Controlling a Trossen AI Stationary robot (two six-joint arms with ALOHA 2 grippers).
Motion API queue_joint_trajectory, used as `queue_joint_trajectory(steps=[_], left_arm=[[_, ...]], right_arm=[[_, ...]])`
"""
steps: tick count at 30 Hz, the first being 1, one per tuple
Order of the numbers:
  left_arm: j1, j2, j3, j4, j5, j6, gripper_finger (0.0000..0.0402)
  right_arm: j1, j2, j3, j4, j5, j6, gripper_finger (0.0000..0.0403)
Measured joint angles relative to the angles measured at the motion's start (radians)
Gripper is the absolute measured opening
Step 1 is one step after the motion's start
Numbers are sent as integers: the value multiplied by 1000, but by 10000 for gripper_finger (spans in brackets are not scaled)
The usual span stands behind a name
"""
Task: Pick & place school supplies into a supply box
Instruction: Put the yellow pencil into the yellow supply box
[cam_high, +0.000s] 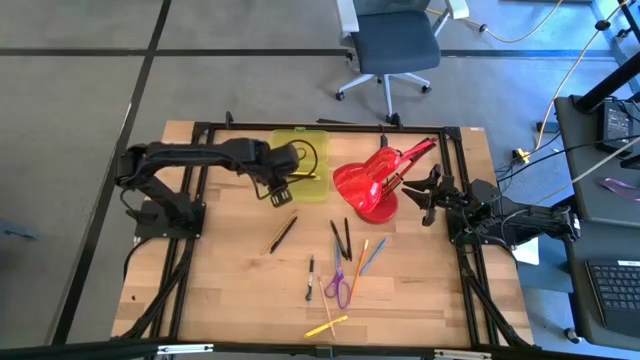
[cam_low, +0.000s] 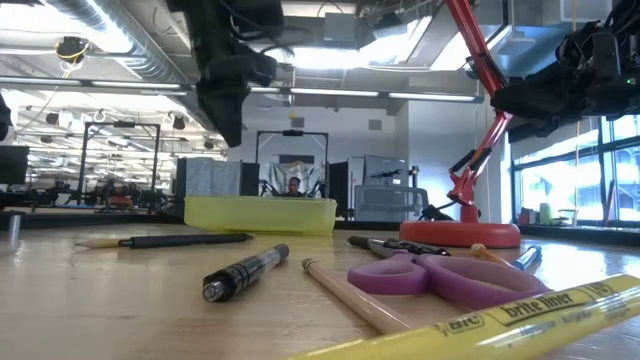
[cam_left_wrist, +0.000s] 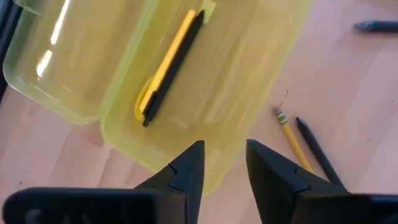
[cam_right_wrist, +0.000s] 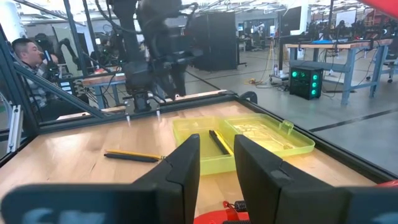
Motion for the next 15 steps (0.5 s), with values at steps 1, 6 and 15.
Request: queue_joint_trajectory(steps=[1,6,15], left_arm=[[-16,1,0,-1,-14,-11,123],[-85,32,-1,1,-49,-94,162],[-165,44,-9,111,-49,-283,180]], right_arm=[[0,0,0,0,0,0,104],[0,0,0,0,0,0,104],[0,0,0,1,8,-53,104]])
